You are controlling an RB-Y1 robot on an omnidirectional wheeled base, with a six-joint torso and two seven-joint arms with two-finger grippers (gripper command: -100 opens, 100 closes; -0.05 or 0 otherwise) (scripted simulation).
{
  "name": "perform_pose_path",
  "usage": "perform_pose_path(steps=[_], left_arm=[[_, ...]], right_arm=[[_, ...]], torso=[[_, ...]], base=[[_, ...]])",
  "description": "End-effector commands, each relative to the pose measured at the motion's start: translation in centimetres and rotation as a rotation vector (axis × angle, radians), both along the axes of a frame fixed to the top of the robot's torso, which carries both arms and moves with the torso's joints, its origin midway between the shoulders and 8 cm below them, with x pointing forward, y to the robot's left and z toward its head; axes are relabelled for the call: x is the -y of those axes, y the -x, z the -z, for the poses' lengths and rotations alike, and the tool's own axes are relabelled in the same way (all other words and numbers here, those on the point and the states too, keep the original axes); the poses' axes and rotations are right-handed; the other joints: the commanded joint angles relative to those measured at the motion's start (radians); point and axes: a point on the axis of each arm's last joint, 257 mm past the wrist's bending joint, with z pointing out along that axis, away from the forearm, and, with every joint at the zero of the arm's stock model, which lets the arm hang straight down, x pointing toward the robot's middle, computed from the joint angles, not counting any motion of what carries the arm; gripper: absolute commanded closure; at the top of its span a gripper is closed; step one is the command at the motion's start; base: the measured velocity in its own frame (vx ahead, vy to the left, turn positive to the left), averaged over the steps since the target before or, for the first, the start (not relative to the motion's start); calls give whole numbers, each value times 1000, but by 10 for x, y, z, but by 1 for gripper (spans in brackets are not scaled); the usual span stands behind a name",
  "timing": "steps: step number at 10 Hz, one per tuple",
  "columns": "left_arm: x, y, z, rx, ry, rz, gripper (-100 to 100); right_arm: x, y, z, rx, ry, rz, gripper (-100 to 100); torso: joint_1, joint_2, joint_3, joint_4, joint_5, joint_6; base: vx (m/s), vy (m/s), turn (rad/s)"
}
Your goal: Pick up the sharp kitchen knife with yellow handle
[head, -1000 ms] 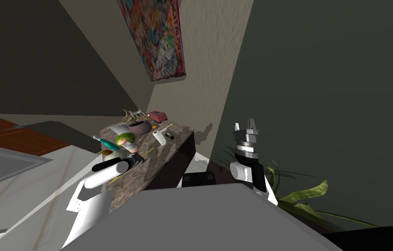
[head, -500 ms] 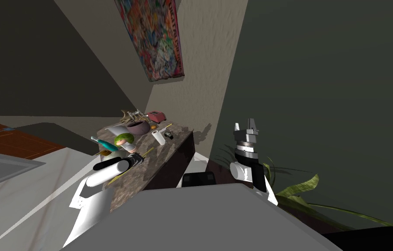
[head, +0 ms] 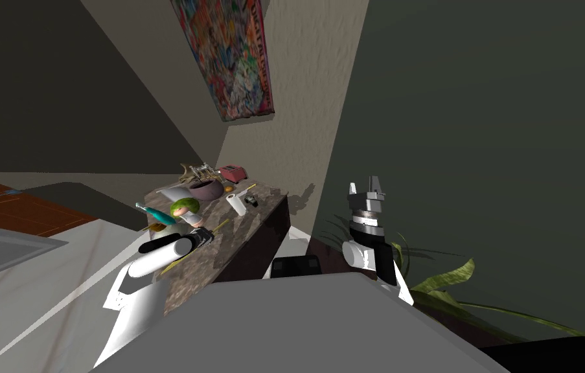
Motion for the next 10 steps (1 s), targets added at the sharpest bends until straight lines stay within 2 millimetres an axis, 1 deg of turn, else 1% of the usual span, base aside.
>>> perform_pose_path(steps=[1,4,6,10], left_arm=[[-10,-17,-35,49,-45,13,-100],[-17,-27,-60,67,-74,25,-100],[-22,-30,-74,67,-86,31,-100],[-31,-28,-91,39,-84,31,-100]], right_arm=[[0,0,0,0,0,0,0],[0,0,0,0,0,0,0],[0,0,0,0,0,0,0],[0,0,0,0,0,0,0]], torso=[[0,0,0,0,0,0],[-2,4,2,1,0,0],[-1,5,3,1,0,0],[-1,5,3,1,0,0]], base=[[-37,-16,-87],[-67,-20,-80],[-75,-24,-92],[-71,-21,-109]])
